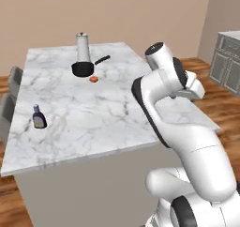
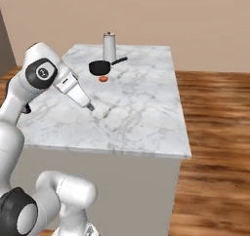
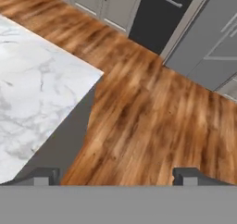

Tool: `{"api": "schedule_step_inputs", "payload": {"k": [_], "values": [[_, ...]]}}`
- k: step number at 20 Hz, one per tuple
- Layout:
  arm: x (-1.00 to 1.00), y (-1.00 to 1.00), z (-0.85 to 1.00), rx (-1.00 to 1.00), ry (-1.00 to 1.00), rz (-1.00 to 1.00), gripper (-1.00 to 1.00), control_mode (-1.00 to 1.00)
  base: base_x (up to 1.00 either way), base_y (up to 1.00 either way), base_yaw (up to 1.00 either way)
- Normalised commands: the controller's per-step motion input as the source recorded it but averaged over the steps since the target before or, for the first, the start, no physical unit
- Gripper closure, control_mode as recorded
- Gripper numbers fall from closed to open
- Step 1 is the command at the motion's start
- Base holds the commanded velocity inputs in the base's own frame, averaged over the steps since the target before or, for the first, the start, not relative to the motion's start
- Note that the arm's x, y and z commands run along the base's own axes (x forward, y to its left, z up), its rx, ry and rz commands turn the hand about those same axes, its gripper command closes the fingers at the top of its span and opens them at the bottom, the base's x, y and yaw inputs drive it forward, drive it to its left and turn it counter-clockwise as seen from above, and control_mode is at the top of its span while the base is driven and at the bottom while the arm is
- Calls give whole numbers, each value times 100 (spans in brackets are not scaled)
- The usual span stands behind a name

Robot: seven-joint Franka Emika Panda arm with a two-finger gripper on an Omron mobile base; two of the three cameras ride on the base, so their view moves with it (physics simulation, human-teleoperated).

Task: Move the condiment bottle and oil and vinegar bottle from the cabinet to the dining counter.

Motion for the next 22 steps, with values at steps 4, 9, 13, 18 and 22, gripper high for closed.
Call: {"api": "schedule_step_inputs", "payload": {"k": [4,9,13,18,22], "values": [[0,0,0,0,0,0,-100,100,-68,-91,-49],[0,0,0,0,0,0,-100,100,-1,-51,-86],[0,0,0,0,0,0,-100,100,1,-28,-97],[0,0,0,0,0,0,-100,100,11,-40,-92],[0,0,0,0,0,0,-100,100,76,-10,-69]]}}
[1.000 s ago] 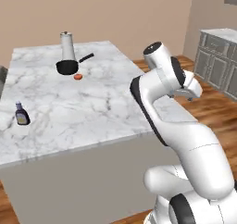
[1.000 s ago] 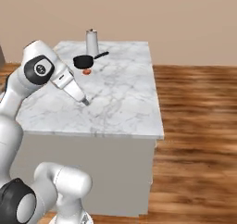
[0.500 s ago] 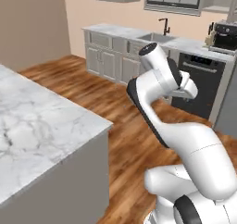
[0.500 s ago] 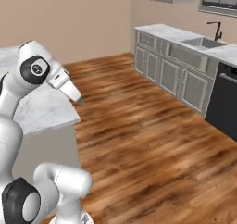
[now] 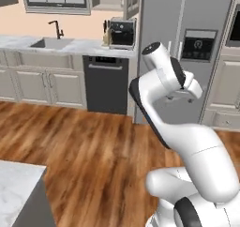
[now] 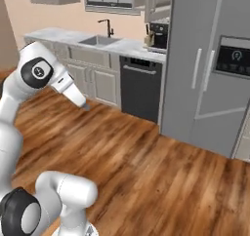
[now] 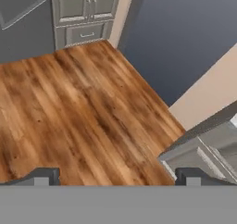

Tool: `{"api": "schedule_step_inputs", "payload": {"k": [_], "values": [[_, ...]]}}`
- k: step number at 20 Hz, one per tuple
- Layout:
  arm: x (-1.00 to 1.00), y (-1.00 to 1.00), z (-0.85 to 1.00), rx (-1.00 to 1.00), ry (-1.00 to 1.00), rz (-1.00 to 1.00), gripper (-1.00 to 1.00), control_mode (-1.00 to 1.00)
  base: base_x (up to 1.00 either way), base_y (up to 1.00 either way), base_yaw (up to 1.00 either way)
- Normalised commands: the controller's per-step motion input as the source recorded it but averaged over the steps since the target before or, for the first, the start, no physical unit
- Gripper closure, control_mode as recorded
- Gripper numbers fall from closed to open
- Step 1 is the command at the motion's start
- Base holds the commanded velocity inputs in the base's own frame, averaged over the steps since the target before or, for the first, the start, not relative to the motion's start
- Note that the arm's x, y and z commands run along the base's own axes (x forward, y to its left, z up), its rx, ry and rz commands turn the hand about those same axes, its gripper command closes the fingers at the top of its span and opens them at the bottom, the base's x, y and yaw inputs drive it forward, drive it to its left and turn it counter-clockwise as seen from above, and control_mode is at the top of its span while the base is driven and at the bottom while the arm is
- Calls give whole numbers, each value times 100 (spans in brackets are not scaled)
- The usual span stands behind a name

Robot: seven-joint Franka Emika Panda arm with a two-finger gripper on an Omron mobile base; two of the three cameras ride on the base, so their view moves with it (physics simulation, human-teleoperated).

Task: Move the condiment bottle and oil and vinegar bottle from the cabinet to the dining counter.

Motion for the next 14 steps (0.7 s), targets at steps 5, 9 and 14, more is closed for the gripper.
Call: {"api": "schedule_step_inputs", "payload": {"k": [5,9,14], "values": [[0,0,0,0,0,0,-100,100,100,0,-41],[0,0,0,0,0,0,-100,100,100,7,-23],[0,0,0,0,0,0,-100,100,100,14,-12]]}}
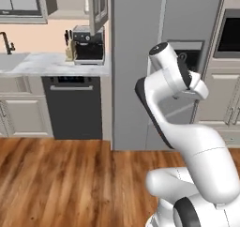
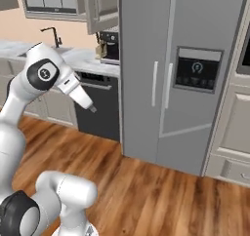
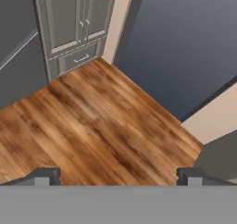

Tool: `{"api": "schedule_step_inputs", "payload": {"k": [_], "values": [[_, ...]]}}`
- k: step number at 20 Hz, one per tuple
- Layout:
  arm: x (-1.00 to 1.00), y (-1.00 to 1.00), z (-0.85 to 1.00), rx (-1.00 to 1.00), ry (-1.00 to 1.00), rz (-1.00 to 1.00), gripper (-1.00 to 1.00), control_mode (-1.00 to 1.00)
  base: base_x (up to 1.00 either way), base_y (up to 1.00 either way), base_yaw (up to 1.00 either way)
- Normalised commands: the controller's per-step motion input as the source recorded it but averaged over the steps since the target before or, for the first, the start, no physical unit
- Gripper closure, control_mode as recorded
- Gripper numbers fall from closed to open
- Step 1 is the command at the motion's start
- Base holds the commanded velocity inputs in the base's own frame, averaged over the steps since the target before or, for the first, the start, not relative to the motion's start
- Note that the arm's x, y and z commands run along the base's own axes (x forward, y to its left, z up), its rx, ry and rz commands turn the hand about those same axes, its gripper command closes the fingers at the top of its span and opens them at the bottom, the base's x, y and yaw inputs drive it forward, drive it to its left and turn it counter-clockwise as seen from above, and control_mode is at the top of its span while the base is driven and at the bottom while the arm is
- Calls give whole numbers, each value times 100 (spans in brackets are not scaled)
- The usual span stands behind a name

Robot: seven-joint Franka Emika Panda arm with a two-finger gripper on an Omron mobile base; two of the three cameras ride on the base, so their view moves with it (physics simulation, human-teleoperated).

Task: Move the condiment bottle and oil and vinegar bottle from the cabinet to the dining counter.

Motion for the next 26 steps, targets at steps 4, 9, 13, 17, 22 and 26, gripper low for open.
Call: {"api": "schedule_step_inputs", "payload": {"k": [4,9,13,17,22,26], "values": [[0,0,0,0,0,0,-100,100,100,27,-5],[0,0,0,0,0,0,-100,100,98,68,-1],[0,0,0,0,0,0,-100,100,76,100,0],[0,0,0,0,0,0,-100,100,39,100,0],[0,0,0,0,0,0,-100,100,72,82,0],[0,0,0,0,0,0,-100,100,100,24,0]]}}
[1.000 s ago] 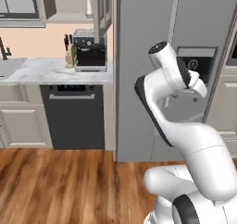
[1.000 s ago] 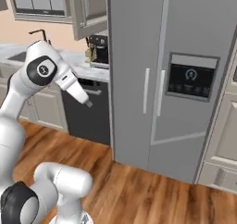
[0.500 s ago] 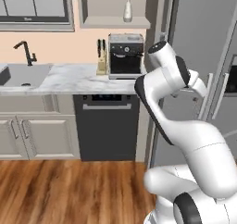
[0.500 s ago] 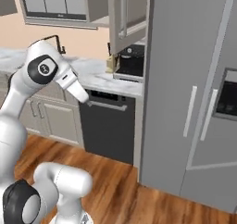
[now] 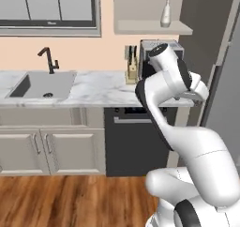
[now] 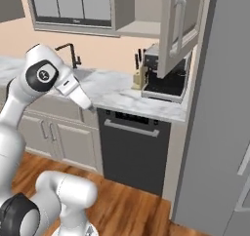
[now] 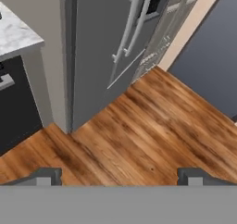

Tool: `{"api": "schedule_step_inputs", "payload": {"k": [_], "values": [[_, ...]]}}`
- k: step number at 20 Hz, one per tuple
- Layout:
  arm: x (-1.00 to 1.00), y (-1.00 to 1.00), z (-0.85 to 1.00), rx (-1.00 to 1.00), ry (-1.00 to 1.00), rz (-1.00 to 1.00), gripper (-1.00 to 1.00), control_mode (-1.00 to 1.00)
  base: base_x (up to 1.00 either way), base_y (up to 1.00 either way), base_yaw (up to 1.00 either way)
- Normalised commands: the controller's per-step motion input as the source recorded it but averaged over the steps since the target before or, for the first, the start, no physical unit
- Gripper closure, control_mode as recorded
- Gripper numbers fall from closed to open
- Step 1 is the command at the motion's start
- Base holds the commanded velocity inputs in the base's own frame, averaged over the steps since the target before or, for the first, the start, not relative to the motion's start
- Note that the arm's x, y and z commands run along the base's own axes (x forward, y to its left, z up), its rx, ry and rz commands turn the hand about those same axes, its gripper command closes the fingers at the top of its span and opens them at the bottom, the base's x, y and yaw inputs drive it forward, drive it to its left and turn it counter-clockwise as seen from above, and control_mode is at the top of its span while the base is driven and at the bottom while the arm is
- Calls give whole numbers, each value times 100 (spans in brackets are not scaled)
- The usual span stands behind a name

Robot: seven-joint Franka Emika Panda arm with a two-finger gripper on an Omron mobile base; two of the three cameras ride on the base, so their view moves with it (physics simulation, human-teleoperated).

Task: Move the condiment bottle and oil and vinegar bottle from the cabinet to the dining counter.

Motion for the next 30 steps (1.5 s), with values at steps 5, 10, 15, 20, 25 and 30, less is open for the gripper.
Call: {"api": "schedule_step_inputs", "payload": {"k": [5,10,15,20,25,30], "values": [[0,0,0,0,0,0,-100,100,100,0,-1],[0,0,0,0,0,0,-100,100,100,-1,-4],[0,0,0,0,0,0,-100,100,99,0,-3],[6,0,15,3,2,0,-100,-100,42,0,0],[-24,-9,74,5,-21,9,-100,-100,0,0,0],[-33,-13,86,0,-38,12,-100,-100,0,0,0]]}}
